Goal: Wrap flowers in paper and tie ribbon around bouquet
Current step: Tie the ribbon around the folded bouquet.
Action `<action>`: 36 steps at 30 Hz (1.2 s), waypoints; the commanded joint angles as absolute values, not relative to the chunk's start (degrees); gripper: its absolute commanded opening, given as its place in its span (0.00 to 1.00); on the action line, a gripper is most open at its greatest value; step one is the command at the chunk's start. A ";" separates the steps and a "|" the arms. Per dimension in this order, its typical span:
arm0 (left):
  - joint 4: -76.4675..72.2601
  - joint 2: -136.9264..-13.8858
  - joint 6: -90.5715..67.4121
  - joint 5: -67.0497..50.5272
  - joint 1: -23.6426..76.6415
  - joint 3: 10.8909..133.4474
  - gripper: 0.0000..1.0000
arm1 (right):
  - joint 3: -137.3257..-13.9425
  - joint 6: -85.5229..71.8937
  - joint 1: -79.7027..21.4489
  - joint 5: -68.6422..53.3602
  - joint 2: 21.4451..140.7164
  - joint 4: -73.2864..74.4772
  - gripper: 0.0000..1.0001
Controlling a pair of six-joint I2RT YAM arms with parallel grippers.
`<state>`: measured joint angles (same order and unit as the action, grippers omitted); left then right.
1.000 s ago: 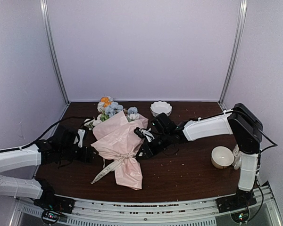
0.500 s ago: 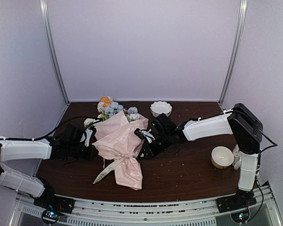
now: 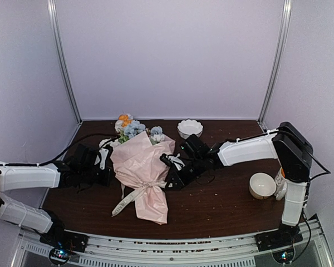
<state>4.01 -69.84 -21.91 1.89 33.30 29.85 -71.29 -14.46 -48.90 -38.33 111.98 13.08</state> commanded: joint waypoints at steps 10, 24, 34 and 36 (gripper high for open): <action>1.68 -79.88 -24.96 8.85 32.56 33.31 0.00 | -61.26 -11.80 -51.28 -38.12 106.74 17.69 0.00; -1.02 -74.30 -15.01 -12.31 35.36 39.13 0.31 | -64.47 -10.64 -51.77 -37.51 106.55 20.91 0.00; 11.96 -88.15 -20.84 -8.94 38.76 53.41 0.76 | -64.39 -11.25 -51.78 -37.09 106.53 20.35 0.00; 12.09 -89.75 -22.83 -6.39 38.76 53.46 0.85 | -64.35 -11.26 -51.81 -37.01 106.52 20.24 0.00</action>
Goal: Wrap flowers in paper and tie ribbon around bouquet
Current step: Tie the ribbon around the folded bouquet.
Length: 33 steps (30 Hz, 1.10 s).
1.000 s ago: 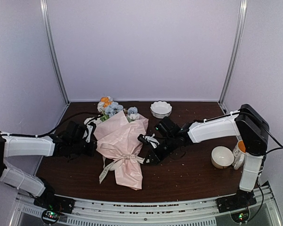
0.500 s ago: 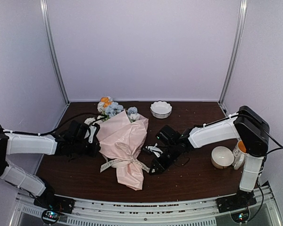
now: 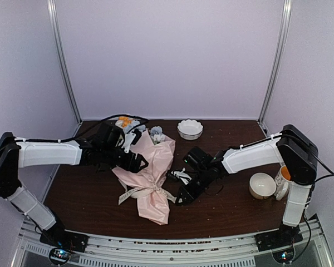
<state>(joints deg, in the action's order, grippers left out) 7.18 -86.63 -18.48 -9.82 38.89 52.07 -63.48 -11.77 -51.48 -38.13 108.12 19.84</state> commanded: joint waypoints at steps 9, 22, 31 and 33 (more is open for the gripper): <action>12.55 -98.08 -24.50 -9.29 38.80 58.31 0.72 | -63.72 -11.25 -51.86 -36.49 106.20 19.96 0.00; 11.55 -92.87 -23.67 -5.24 38.76 55.37 0.00 | -63.83 -11.08 -51.99 -36.04 105.77 20.47 0.00; 9.16 -97.21 -23.16 -0.49 36.73 58.22 0.00 | -61.59 -10.11 -54.32 -34.78 104.51 21.82 0.00; 8.95 -97.99 -23.27 0.14 36.13 58.35 0.00 | -61.16 -10.03 -54.47 -34.80 104.65 22.04 0.00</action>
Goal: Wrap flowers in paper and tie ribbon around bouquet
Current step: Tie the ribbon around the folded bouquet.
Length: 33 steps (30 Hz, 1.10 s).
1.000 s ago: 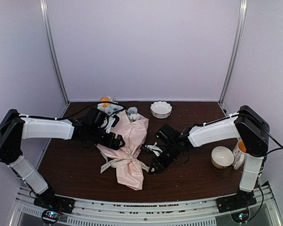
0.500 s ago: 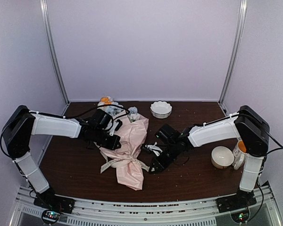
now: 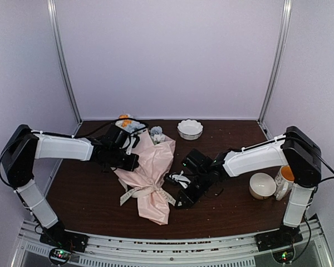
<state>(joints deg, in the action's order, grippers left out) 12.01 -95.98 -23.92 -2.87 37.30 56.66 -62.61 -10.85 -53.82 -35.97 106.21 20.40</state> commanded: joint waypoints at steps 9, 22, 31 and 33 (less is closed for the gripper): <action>9.23 -99.40 -23.47 2.56 34.69 57.58 0.00 | -59.60 -8.98 -55.26 -35.07 105.21 24.30 0.00; 10.62 -99.24 -21.90 5.47 33.75 57.09 0.00 | -56.50 -8.54 -55.20 -35.83 105.37 25.37 0.00; 10.63 -98.53 -21.27 6.91 33.42 55.87 0.00 | -54.16 -9.57 -55.26 -35.60 104.56 24.14 0.00; 10.17 -98.37 -21.19 6.28 33.40 55.59 0.00 | -54.41 -9.54 -55.25 -35.55 104.55 24.33 0.00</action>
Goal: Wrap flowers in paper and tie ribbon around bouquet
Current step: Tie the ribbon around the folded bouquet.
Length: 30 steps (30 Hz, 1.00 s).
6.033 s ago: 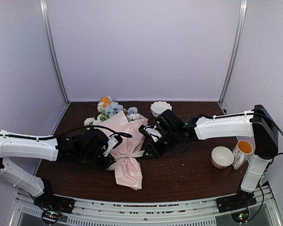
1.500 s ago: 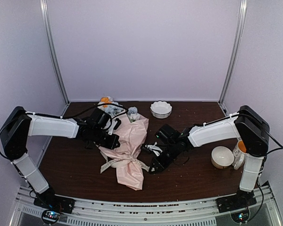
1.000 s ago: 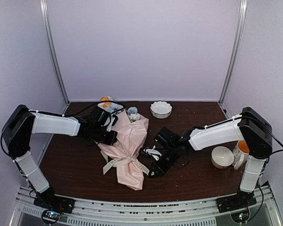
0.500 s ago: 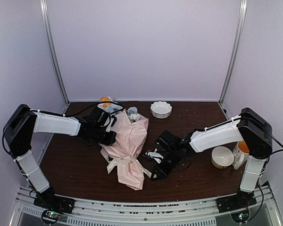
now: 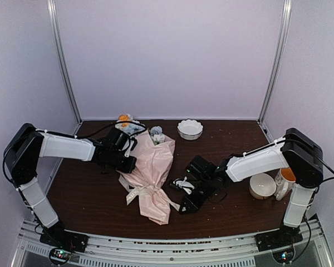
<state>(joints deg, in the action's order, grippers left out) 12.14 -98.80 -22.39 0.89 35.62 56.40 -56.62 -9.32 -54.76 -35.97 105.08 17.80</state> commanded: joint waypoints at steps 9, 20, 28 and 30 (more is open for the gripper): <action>5.81 -85.86 -23.20 5.92 33.58 46.24 0.00 | -63.20 -10.77 -49.94 -29.59 102.03 24.95 0.00; 4.95 -75.58 -30.87 5.75 37.27 32.03 0.00 | -71.44 -9.70 -44.71 -24.97 107.90 26.92 0.00; 5.40 -71.31 -34.34 6.47 37.35 26.71 0.00 | -70.50 -9.89 -44.21 -25.28 109.40 26.59 0.00; 5.13 -70.58 -34.31 6.11 37.56 26.39 0.00 | -70.57 -9.85 -44.24 -25.97 109.41 26.31 0.00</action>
<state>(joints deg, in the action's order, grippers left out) 5.80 -72.53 -32.75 4.29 37.52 27.70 -70.57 -10.26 -44.95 -27.81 108.77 24.62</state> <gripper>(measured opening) 0.013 0.007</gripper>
